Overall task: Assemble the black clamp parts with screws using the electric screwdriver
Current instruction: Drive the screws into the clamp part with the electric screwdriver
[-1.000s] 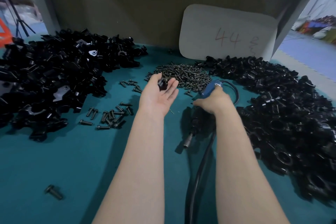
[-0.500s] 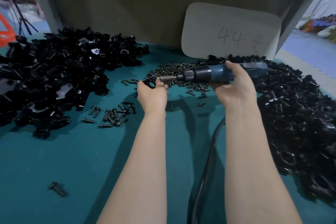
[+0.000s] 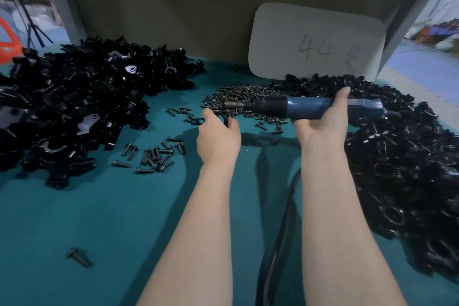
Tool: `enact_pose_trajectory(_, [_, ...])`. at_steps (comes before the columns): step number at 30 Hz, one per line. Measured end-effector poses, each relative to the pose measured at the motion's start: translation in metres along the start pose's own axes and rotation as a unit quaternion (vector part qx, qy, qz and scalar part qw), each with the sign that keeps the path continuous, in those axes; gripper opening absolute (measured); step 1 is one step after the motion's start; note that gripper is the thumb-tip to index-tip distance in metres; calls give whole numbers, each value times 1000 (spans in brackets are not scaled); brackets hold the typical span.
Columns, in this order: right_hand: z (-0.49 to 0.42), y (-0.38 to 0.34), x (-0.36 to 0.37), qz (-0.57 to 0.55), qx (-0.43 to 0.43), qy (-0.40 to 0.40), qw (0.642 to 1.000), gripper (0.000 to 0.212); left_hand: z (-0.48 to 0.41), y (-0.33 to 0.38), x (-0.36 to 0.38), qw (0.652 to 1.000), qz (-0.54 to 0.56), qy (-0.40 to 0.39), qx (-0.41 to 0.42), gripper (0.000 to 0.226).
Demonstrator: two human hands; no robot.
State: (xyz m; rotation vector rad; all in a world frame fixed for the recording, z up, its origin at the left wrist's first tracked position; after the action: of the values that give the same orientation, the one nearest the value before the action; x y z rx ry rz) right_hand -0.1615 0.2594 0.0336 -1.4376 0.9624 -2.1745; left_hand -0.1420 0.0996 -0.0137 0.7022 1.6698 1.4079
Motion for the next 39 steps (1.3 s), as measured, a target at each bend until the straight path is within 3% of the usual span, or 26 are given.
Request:
enact_pose_trajectory(13, [-2, -1, -6, 39, -10, 40, 998, 49, -5, -2, -2, 998, -58, -30, -13, 33])
enact_pose_trajectory(25, [-4, 0, -6, 38, -33, 35, 998, 65, -11, -4, -2, 991, -105, -83, -14, 28])
enact_pose_trajectory(39, [-2, 7, 0, -7, -100, 4, 995, 58, -13, -2, -4, 985, -151, -83, -25, 34])
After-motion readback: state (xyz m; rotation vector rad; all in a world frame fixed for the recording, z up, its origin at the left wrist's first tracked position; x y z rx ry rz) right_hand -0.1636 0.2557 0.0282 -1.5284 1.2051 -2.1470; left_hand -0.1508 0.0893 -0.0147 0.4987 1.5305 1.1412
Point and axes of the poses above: each hand's wrist, its own z-axis away from the middle knuckle, its own x-axis out of the palm, y = z × x, the point moved 3 cm from there along -z, towards the middle knuckle, and after that the axes turned 15 degrees about z, right-handed, at the moved point
